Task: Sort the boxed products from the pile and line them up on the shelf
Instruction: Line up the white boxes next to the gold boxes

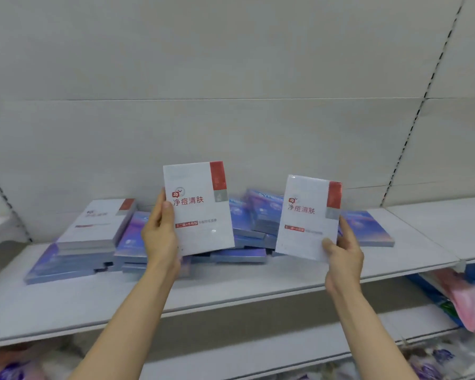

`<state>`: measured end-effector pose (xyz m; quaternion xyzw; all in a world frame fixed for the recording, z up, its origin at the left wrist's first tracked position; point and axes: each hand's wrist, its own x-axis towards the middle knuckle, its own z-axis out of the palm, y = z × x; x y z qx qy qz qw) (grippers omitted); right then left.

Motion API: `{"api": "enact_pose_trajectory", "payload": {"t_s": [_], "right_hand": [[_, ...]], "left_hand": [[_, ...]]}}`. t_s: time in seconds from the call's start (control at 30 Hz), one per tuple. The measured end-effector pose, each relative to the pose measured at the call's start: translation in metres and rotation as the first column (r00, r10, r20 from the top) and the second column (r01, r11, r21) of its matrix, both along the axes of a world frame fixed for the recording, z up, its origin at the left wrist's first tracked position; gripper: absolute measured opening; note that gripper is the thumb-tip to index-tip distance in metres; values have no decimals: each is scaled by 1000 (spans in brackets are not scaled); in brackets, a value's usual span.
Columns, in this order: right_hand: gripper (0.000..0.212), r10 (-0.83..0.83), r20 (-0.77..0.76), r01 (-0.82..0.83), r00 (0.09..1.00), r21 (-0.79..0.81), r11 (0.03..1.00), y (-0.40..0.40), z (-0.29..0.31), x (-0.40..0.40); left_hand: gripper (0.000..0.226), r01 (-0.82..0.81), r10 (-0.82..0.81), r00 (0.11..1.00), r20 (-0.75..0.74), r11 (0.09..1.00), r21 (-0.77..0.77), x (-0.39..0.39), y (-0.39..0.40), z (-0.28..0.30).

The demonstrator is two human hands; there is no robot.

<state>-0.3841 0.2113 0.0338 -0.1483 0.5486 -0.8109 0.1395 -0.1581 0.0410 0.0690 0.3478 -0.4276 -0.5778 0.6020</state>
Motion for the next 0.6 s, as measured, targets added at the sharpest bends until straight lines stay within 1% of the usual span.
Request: {"api": "enact_pose_trajectory", "payload": {"t_s": [0.13, 0.27, 0.47, 0.53, 0.6], "right_hand": [[61, 149, -1, -149, 989, -67, 987, -22, 11, 91], [51, 236, -9, -235, 972, -109, 966, -43, 14, 184], [49, 300, -2, -298, 954, -122, 947, -72, 18, 301], [48, 308, 5, -304, 952, -128, 944, -79, 19, 329], [47, 332, 19, -327, 943, -132, 936, -90, 23, 362]], "left_hand": [[31, -79, 77, 994, -71, 997, -16, 64, -4, 0], [31, -127, 124, 988, -89, 992, -25, 134, -7, -4], [30, -229, 227, 969, -93, 973, -19, 253, -13, -3], [26, -233, 230, 970, -79, 972, -21, 285, -14, -1], [27, -258, 255, 964, -77, 966, -31, 323, -18, 2]]}}
